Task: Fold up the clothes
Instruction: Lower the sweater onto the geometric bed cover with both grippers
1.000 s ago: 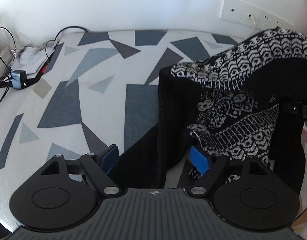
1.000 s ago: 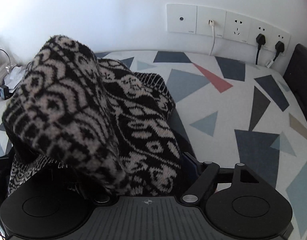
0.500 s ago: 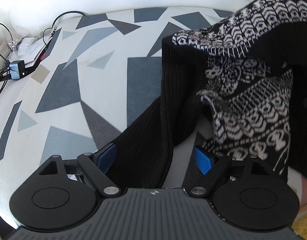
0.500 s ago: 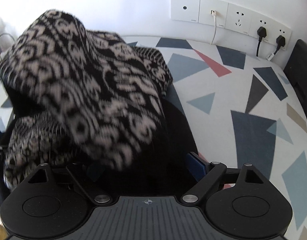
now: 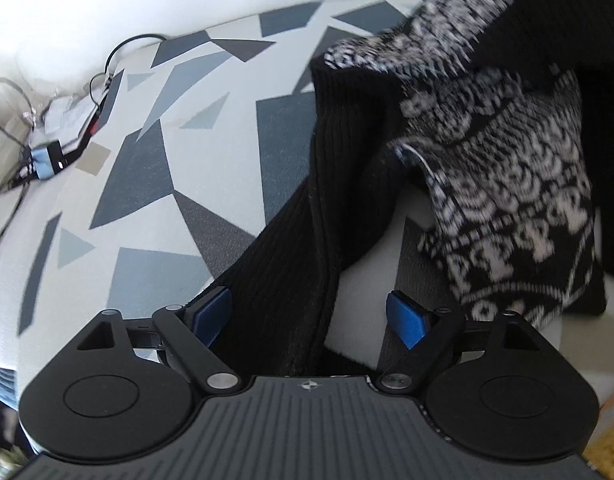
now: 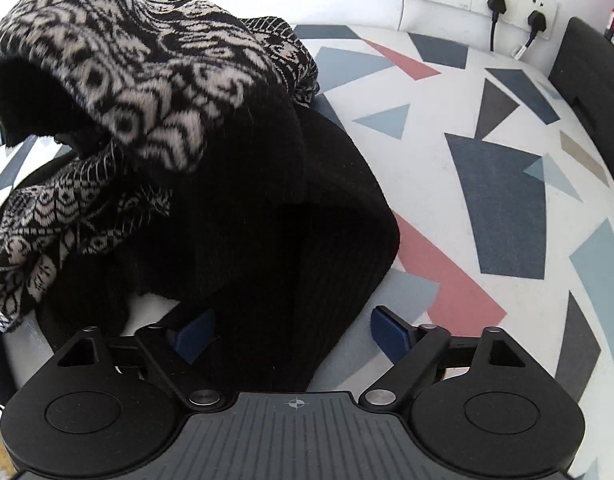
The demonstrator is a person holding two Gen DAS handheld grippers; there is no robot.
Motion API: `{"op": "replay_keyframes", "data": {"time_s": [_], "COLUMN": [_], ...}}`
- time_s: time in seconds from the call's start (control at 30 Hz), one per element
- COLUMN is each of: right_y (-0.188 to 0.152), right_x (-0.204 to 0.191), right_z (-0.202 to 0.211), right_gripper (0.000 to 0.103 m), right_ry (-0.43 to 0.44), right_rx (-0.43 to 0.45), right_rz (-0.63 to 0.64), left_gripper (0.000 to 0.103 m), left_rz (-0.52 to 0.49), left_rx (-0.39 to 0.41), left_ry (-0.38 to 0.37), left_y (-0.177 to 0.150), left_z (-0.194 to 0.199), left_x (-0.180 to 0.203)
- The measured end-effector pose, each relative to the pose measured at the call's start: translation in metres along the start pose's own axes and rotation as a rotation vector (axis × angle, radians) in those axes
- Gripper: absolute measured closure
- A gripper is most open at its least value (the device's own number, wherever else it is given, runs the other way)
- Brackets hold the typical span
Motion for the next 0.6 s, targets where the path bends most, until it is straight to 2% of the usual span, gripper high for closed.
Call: {"op": "replay_keyframes", "data": {"time_s": [0.07, 0.3, 0.4, 0.53, 0.6], "right_y": [-0.004, -0.005, -0.004, -0.003, -0.003], "right_x": [-0.001, 0.001, 0.000, -0.004, -0.007], "right_z": [0.001, 0.003, 0.003, 0.001, 0.000], "right_gripper": [0.024, 0.025, 0.025, 0.023, 0.021], "right_ry": [0.007, 0.015, 0.014, 0.010, 0.000], "right_rx": [0.009, 0.039, 0.045, 0.048, 0.050], "right_rz": [-0.007, -0.032, -0.035, -0.022, -0.003], "left_gripper": [0.017, 0.016, 0.013, 0.001, 0.000], "left_rz": [-0.019, 0.027, 0.051, 0.085, 0.100], "left_rx": [-0.004, -0.033, -0.053, -0.084, -0.096], "left_ry": [0.008, 0.004, 0.003, 0.010, 0.013], "left_y": [-0.005, -0.020, -0.021, -0.017, -0.014], "left_z": [0.003, 0.006, 0.005, -0.001, -0.004], "left_x": [0.002, -0.005, -0.009, -0.010, -0.010]}}
Point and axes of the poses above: each gripper's, at about its wrist camera, not at the fingertips, and z roughly against the way its jaws point, x to its right, y to its top, the point moved 9 cm from there along -z, roughly the way its jaws point, and after that the axes turned 3 degrees about -x, right-handed, at the moved point
